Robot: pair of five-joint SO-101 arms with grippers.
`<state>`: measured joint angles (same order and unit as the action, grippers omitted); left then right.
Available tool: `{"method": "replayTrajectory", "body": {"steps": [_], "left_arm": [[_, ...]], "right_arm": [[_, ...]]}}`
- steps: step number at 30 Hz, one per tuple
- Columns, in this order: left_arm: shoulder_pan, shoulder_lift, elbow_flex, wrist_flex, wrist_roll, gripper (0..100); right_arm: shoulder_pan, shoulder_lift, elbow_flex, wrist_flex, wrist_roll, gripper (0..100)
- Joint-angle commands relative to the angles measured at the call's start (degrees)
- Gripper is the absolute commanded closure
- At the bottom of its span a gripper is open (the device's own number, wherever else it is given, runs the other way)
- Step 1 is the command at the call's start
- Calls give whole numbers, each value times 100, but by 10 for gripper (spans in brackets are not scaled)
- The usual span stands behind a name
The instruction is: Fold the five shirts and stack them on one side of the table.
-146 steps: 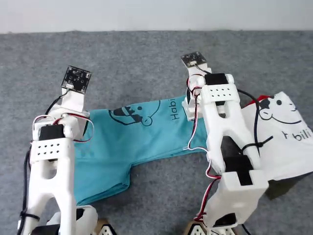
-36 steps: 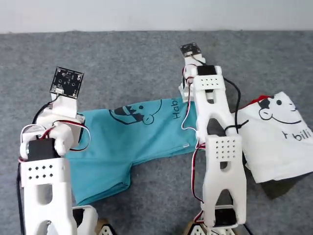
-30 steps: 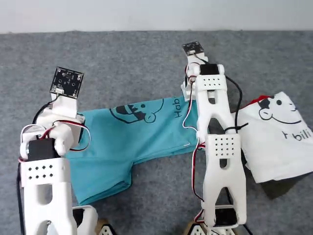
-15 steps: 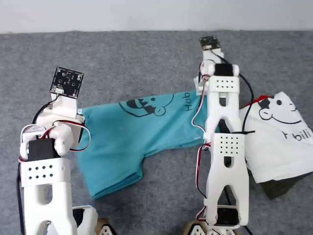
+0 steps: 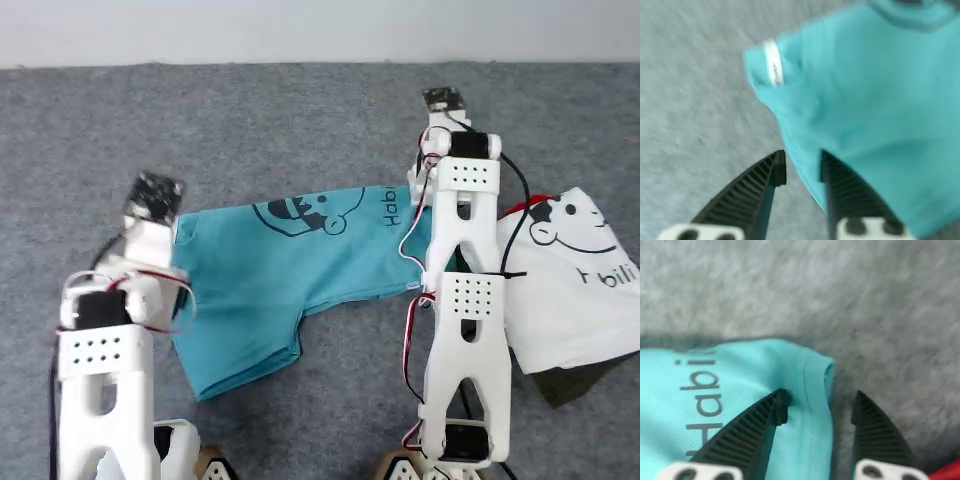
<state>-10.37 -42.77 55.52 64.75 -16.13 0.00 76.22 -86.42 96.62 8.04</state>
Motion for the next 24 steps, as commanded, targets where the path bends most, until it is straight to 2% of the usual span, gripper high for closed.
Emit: {"method": "replayTrajectory", "body": {"steps": [1,7,12,24], "left_arm": [[273,-18,435,-44,26,842],[1222,0,796,44,26,886],[2057,0,1279,62,26,889],[2022,-35,1648,79,-721,961]], "right_arm": [[-57,-778,-255,426,-114,768],[66,-1622,-202,611,-97,768],[251,-1657,-202,629,-97,768],[391,-1648,-193,629,-88,768]]}}
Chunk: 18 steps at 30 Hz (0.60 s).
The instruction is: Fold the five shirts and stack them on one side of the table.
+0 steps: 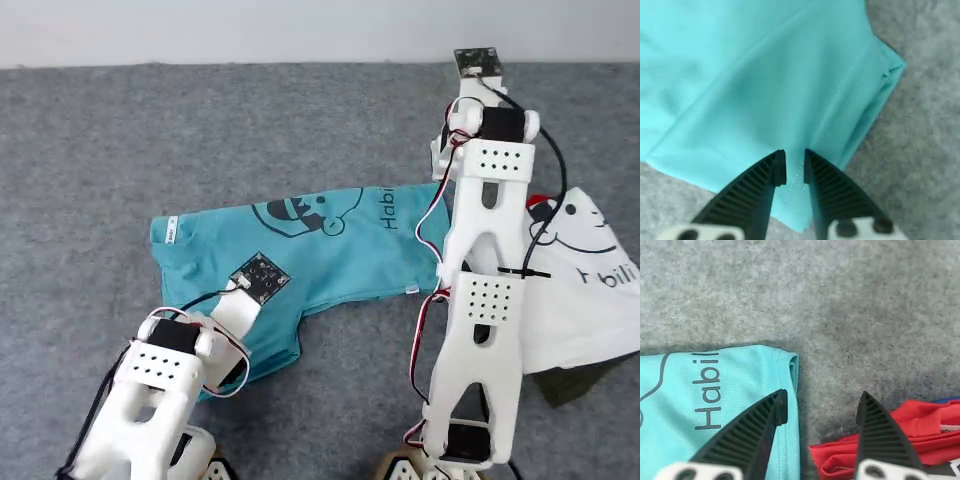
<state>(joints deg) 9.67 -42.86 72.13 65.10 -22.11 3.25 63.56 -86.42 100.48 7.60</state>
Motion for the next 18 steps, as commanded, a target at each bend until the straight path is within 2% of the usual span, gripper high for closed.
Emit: {"method": "replayTrajectory", "body": {"steps": [1,8,14,18], "left_arm": [[18,-26,-40,44,-123,966],[-44,-35,-831,88,-114,975],[-18,-35,-1587,1407,-132,975],[-35,-35,-1824,1864,-114,975]], "right_arm": [[66,-382,-193,242,-44,768],[66,-391,-193,242,-26,768],[31,-400,-193,259,35,820],[-277,-602,396,277,290,800]]}}
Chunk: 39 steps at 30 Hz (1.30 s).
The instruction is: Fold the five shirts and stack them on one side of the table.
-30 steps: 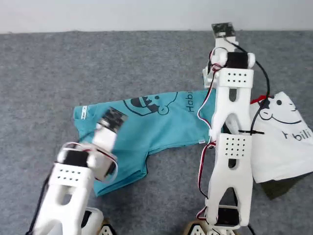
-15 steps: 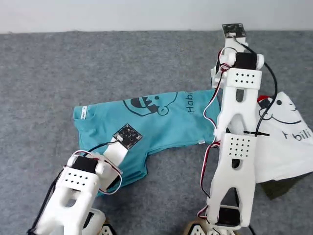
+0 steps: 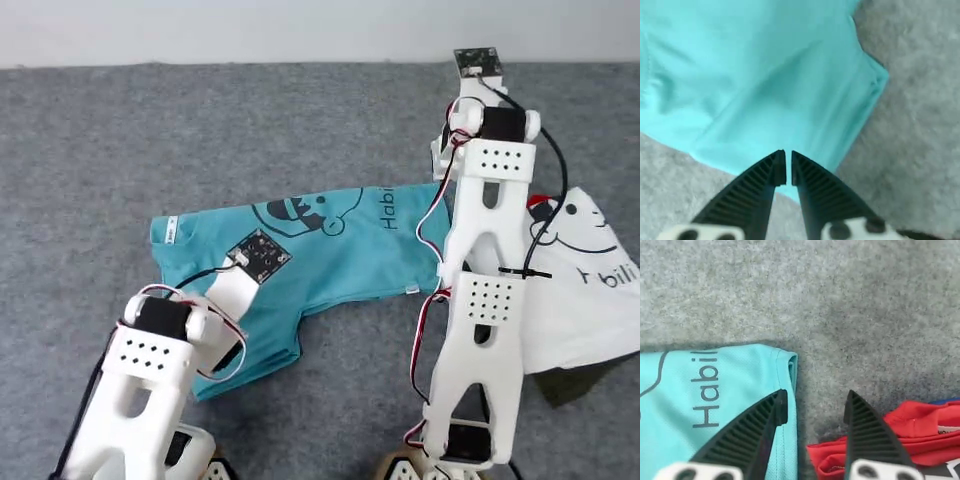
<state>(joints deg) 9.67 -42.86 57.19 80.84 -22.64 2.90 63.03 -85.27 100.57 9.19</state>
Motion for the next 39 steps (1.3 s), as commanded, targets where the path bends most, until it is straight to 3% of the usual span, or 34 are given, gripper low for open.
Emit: {"method": "replayTrajectory", "body": {"steps": [1,5,12,16,19,26,35,39], "left_arm": [[-44,-35,-453,316,-62,975],[-440,-35,-1385,255,-62,975],[-2303,-26,-3371,-35,334,972],[-3059,9,-3538,-88,1002,971],[-3692,9,-3292,-316,1380,971],[-5371,9,-3002,-782,1811,971],[-6066,-26,-3020,-1240,2374,971],[-6075,-9,-2985,-1248,2382,971]], "right_arm": [[-391,-708,624,268,132,796],[-1103,-1798,2321,251,185,796],[-2360,-4198,4826,242,369,797],[-3442,-5007,6171,215,308,797],[-4488,-5051,6875,101,-220,798],[-6264,-5042,7376,-716,-264,798],[-7345,-4224,7648,-1323,-299,801],[-7829,-3811,7297,-1332,-299,863]]}}
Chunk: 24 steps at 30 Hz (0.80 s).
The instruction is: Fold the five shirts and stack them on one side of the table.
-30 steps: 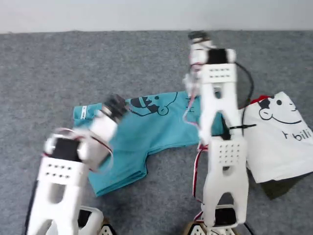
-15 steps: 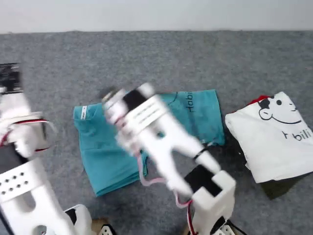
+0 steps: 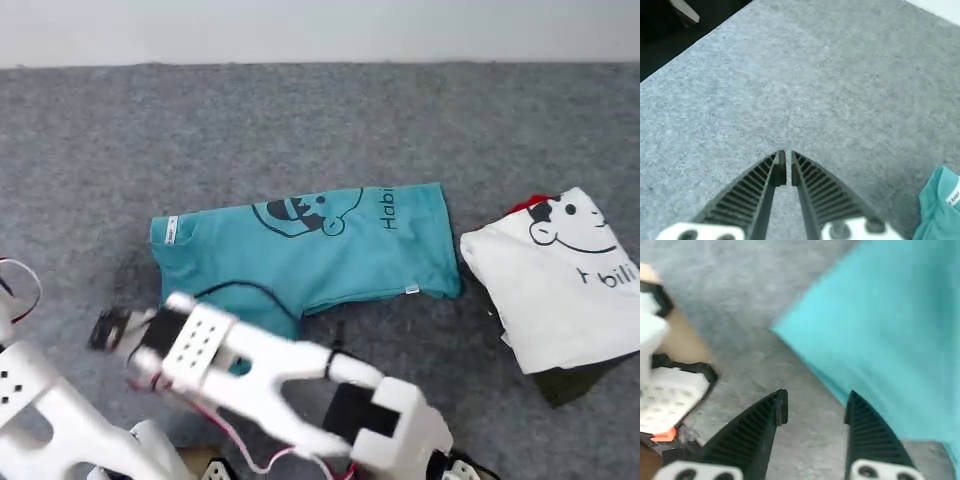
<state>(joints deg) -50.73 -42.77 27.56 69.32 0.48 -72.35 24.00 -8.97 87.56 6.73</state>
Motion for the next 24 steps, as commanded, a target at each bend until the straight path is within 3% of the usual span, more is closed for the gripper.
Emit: {"method": "replayTrajectory", "body": {"steps": [1,10,16,24], "left_arm": [[-35,-18,-22,-97,70,971],[-35,-26,-22,-62,70,971],[-35,-35,-22,-62,70,971],[-158,-35,-295,-132,325,971]], "right_arm": [[-400,189,-422,-4,-53,877],[-400,602,-818,4,-35,891],[-171,505,-1275,690,-18,783],[-110,558,-1336,365,-18,779]]}}
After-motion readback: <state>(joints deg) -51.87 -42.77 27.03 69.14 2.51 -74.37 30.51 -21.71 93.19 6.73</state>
